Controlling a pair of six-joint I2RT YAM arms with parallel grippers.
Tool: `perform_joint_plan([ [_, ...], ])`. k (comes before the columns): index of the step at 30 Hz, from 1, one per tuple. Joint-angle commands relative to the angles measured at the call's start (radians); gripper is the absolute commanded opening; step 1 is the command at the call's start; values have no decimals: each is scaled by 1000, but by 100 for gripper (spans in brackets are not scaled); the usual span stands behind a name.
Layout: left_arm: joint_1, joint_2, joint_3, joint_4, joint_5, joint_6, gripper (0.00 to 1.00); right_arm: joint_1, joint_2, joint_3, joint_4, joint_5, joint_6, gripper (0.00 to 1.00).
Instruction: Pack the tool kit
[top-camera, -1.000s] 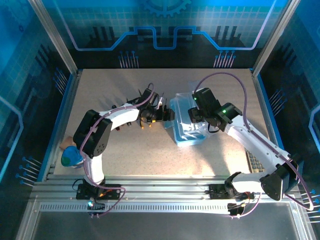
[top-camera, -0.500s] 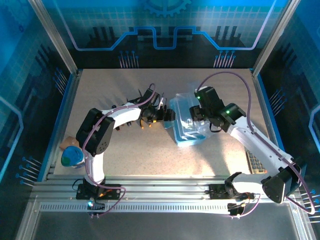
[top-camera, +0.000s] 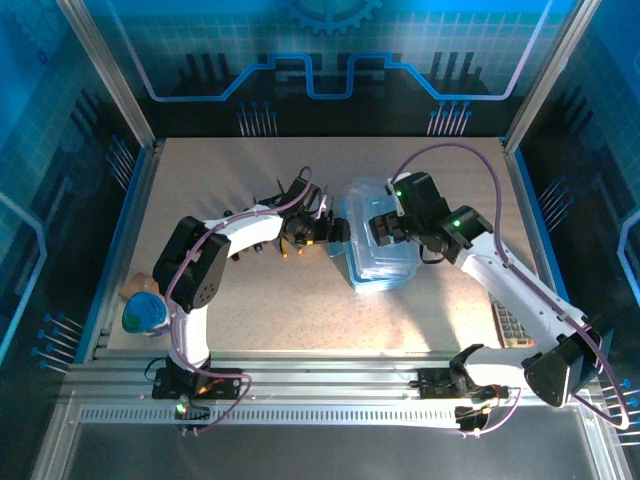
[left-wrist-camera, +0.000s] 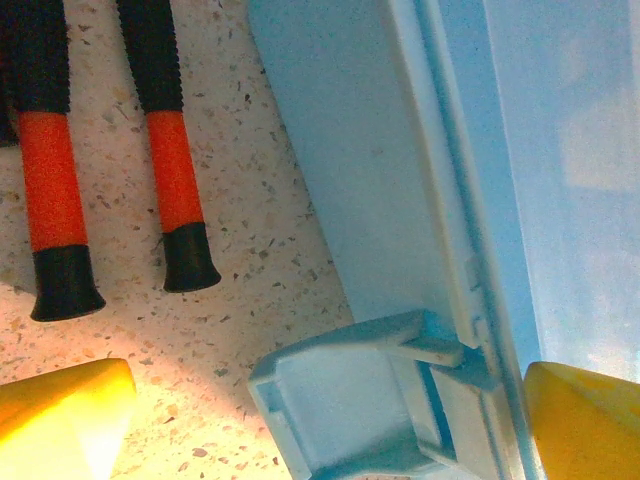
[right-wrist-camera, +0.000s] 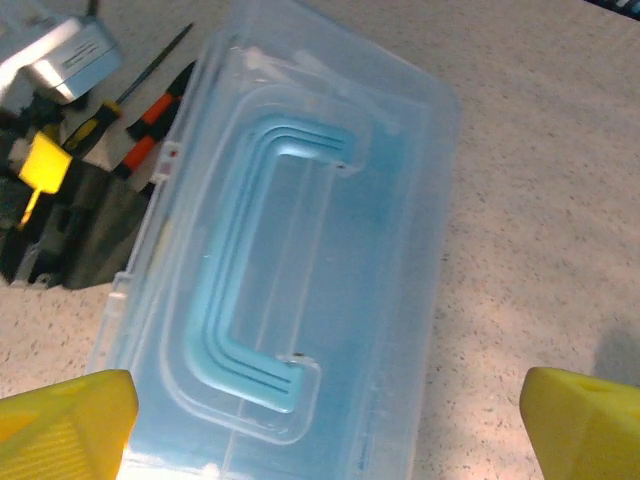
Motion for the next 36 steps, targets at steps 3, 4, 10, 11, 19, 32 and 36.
perform_joint_plan([
  [3, -11, 29, 29, -57, -25, 36, 100, 34, 59, 10, 24, -80, -42, 100],
  [4, -12, 30, 30, -59, -25, 38, 99, 35, 69, 5, 34, -85, -39, 100],
  [10, -13, 32, 31, -60, -24, 39, 99, 30, 136, 17, 80, -72, 7, 100],
  [11, -13, 31, 31, -60, -22, 39, 99, 28, 152, 24, 82, -68, 12, 100],
  [19, -12, 33, 32, -62, -20, 42, 99, -1, 238, 61, 70, -61, 26, 100],
  [32, -11, 49, 37, -43, 15, 35, 99, -124, 135, 27, 30, -61, -4, 100],
  [36, -11, 52, 49, -52, 16, 38, 99, -180, 99, 6, 31, -92, -11, 100],
])
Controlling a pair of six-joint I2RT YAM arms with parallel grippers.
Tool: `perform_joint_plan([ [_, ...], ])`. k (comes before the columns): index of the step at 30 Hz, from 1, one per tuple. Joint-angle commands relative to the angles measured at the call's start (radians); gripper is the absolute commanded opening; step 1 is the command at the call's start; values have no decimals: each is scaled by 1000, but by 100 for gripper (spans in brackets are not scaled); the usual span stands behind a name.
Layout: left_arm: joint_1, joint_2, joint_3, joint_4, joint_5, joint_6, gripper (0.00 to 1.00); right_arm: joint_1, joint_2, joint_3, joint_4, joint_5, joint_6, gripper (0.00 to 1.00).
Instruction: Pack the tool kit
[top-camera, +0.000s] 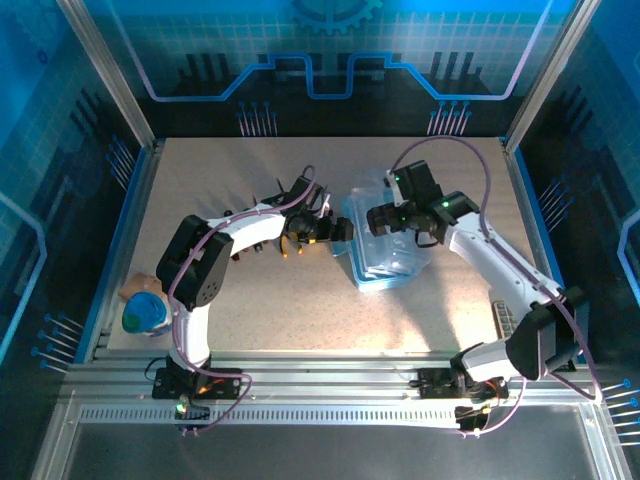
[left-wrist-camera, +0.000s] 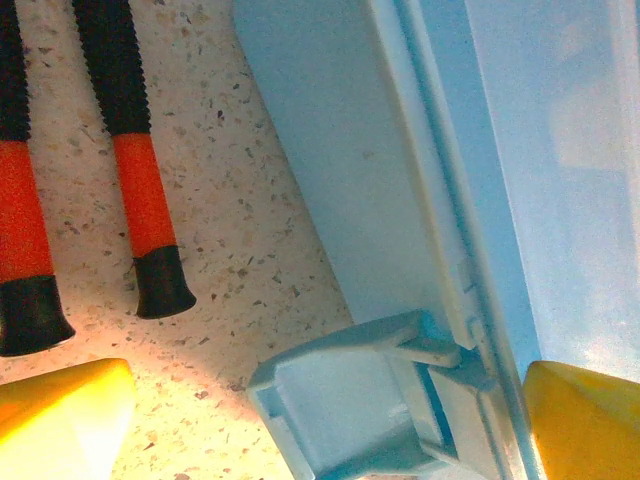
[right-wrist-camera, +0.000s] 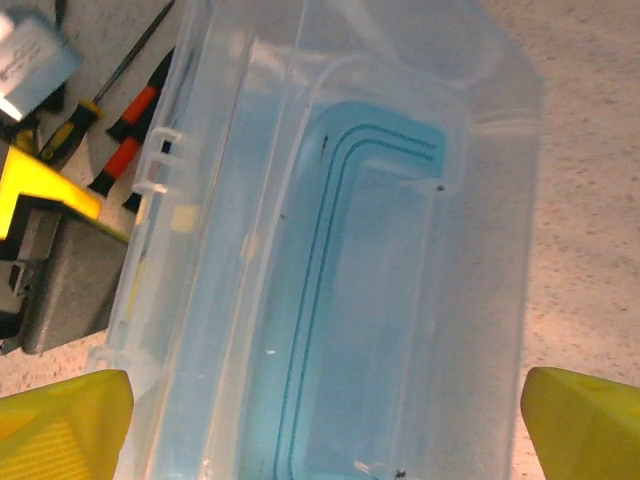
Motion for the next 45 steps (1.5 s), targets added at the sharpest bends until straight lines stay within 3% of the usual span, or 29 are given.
perform_joint_plan([
  [1, -4, 32, 23, -57, 8, 25, 99, -61, -37, -25, -22, 12, -18, 100],
  [8, -4, 34, 33, -67, 9, 30, 99, -178, -94, -69, -39, 3, -27, 100],
  [17, -4, 39, 39, -78, 11, 36, 100, -306, -159, -111, -88, 85, -31, 100],
  [34, -4, 39, 44, -94, 4, 45, 100, -334, -306, -69, -145, 217, -56, 100],
  [37, -4, 39, 45, -96, 4, 45, 99, -333, -329, -51, -150, 180, -64, 100],
  [45, 8, 11, 95, -153, -26, 79, 99, -284, -343, -39, -131, -75, -90, 100],
])
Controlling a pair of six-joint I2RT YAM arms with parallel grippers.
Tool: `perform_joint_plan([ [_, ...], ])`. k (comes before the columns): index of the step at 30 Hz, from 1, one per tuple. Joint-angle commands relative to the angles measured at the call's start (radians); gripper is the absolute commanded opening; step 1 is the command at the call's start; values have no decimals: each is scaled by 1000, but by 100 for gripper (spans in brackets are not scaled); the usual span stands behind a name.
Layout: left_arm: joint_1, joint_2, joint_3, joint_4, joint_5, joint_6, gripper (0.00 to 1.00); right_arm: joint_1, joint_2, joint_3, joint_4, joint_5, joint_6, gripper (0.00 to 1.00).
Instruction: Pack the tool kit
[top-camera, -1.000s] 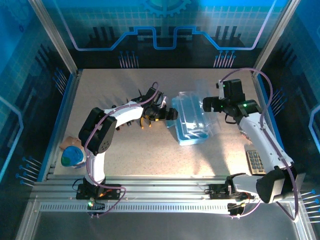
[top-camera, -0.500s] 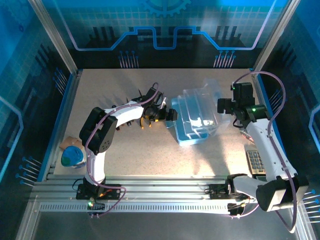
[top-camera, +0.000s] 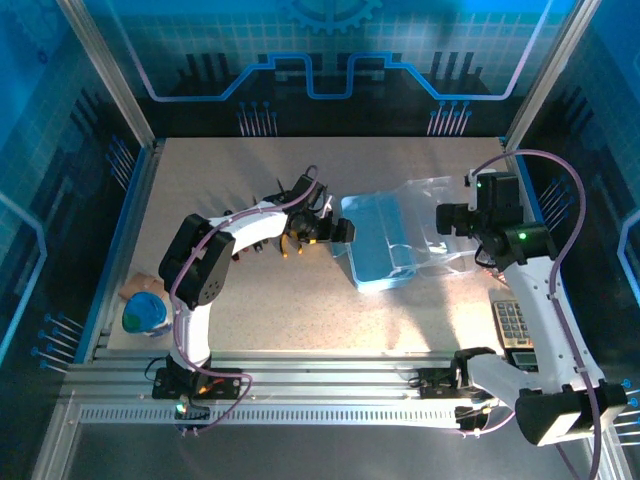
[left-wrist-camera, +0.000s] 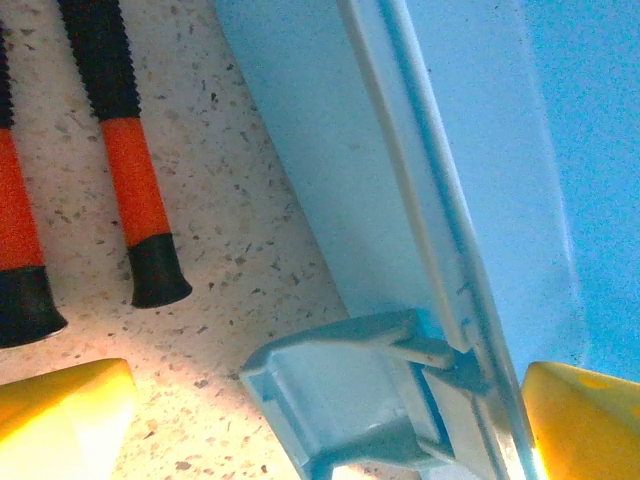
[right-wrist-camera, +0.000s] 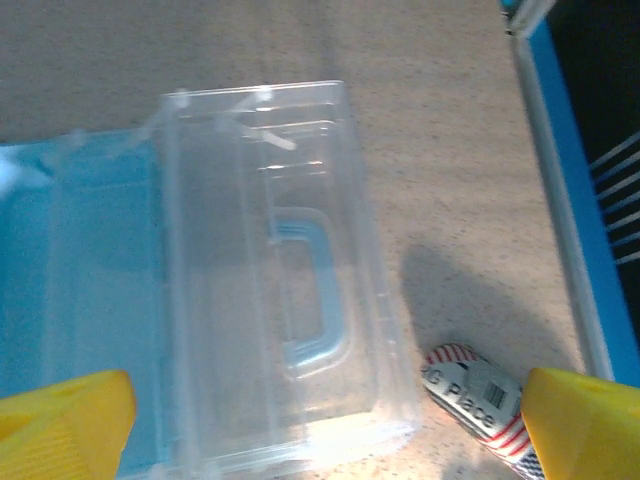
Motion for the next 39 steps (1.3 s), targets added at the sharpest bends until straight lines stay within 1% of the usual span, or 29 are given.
perform_joint_plan([
  [1, 18, -20, 58, -89, -35, 53, 99, 42, -1, 37, -2, -161, -32, 100],
  [5, 48, -96, 102, -153, -90, 92, 99, 112, 30, 42, 33, -254, -44, 100],
  [9, 88, -171, 108, -211, -170, 121, 99, 177, 86, 32, 93, -279, -25, 100],
  [13, 137, -227, 47, -244, -281, 122, 99, 235, 151, 23, 182, -322, 10, 100],
  [18, 205, -272, -72, -242, -359, 92, 99, 307, 240, 47, 230, -342, 15, 100],
  [21, 216, -261, -100, -240, -374, 92, 99, 328, 271, 52, 237, -345, 16, 100],
  [24, 216, -233, -113, -241, -353, 73, 99, 333, 271, 42, 239, -344, 22, 100],
  [29, 213, -201, -150, -229, -335, 54, 81, 335, 256, 14, 244, -336, 28, 100],
  [30, 211, -198, -156, -222, -330, 52, 75, 335, 258, 11, 243, -336, 27, 100],
  [31, 207, -191, -156, -220, -330, 52, 70, 335, 260, 10, 241, -336, 27, 100],
  [35, 176, -156, -137, -223, -338, 57, 63, 336, 269, 11, 242, -339, 29, 100],
  [38, 156, -119, -114, -230, -349, 57, 60, 336, 273, 13, 243, -340, 29, 100],
  [39, 152, -107, -111, -229, -348, 56, 57, 335, 274, 13, 243, -340, 29, 100],
])
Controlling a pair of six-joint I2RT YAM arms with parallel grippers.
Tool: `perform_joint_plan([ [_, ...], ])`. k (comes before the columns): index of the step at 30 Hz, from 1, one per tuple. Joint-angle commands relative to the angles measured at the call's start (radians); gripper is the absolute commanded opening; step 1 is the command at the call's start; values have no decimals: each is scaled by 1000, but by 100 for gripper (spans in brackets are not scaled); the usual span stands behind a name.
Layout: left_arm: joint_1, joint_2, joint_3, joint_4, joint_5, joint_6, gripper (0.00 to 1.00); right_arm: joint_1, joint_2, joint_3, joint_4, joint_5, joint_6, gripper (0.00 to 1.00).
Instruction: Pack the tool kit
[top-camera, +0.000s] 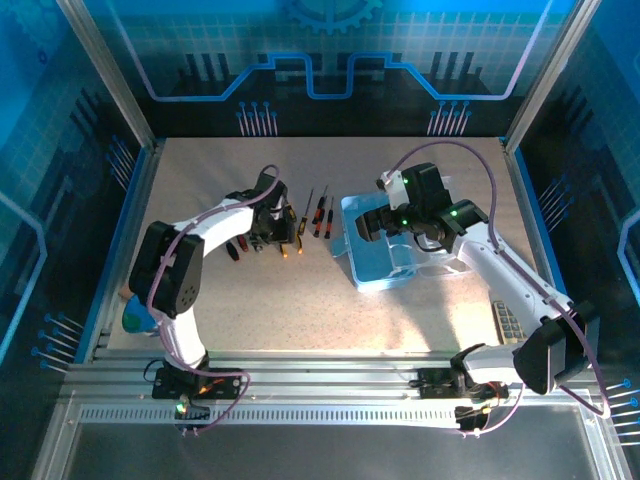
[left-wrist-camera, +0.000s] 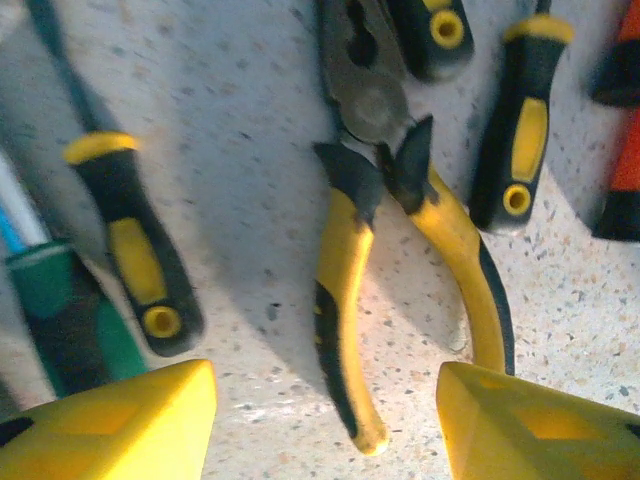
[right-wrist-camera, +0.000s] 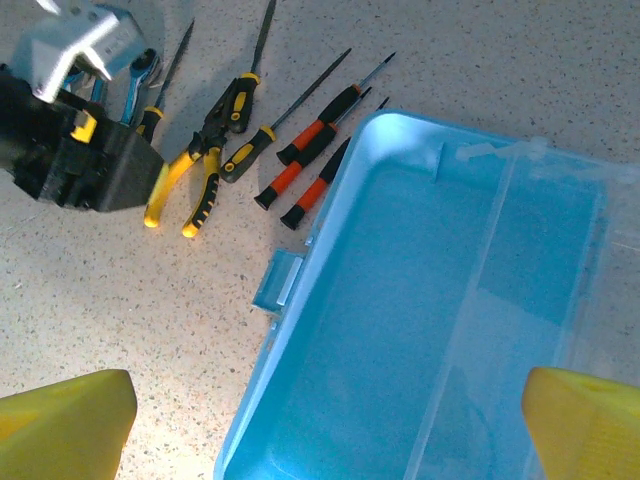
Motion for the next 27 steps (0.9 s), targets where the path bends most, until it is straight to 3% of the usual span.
perform_joint_plan([
  [1, -15, 47, 34, -18, -11, -9, 53, 8, -3, -2, 17, -11, 15, 100],
  [12, -15, 142, 66, -45, -72, -10, 27, 7, -2, -6, 8, -1, 9, 100],
  [18, -15, 144, 62, -34, -35, -4, 0, 7, 4, -5, 6, -5, 7, 100],
  [27, -15, -14, 44, -113, -93, 31, 0, 4, -16, -2, -13, -31, 1, 100],
])
